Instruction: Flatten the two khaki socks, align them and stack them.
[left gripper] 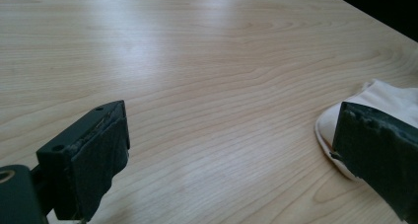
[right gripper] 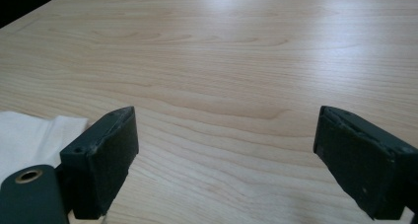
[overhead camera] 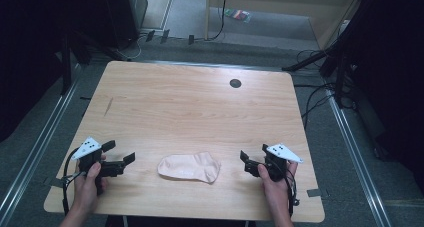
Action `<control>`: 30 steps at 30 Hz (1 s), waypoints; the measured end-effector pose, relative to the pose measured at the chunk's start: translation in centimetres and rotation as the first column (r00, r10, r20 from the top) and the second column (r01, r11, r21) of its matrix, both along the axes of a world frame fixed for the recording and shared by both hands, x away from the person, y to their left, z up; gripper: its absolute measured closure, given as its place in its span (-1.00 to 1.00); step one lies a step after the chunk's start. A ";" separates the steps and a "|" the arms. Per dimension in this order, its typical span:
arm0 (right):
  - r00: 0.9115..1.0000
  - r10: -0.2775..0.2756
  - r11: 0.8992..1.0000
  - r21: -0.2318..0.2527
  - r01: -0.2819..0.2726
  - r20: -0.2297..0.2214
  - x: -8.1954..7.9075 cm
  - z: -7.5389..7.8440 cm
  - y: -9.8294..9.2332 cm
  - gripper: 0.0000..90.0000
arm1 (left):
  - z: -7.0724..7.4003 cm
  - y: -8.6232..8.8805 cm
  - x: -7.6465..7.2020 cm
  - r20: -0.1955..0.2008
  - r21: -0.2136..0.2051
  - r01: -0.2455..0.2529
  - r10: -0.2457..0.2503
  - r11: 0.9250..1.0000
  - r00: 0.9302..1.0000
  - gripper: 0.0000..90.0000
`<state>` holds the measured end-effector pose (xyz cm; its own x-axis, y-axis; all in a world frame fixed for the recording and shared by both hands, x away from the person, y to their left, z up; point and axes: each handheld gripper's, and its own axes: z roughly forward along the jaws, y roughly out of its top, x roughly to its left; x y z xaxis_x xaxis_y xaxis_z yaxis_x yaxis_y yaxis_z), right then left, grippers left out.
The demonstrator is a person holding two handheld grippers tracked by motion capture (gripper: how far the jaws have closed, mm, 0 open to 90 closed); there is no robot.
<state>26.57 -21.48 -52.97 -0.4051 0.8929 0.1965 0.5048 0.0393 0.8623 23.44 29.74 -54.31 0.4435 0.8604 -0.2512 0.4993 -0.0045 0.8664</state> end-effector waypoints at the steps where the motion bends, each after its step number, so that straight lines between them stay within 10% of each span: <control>1: 1.000 -0.003 1.000 -0.001 0.003 0.000 0.0 -0.1 -0.3 -0.78 | 0.0 0.1 0.0 -0.001 0.005 -0.002 0.002 1.000 1.000 -0.97; 30: 0.992 -0.126 0.992 -0.008 0.126 -0.031 -2.0 -1.2 -7.5 -0.78 | -0.4 6.4 -2.9 0.008 0.079 -0.136 0.136 0.987 0.991 -0.97</control>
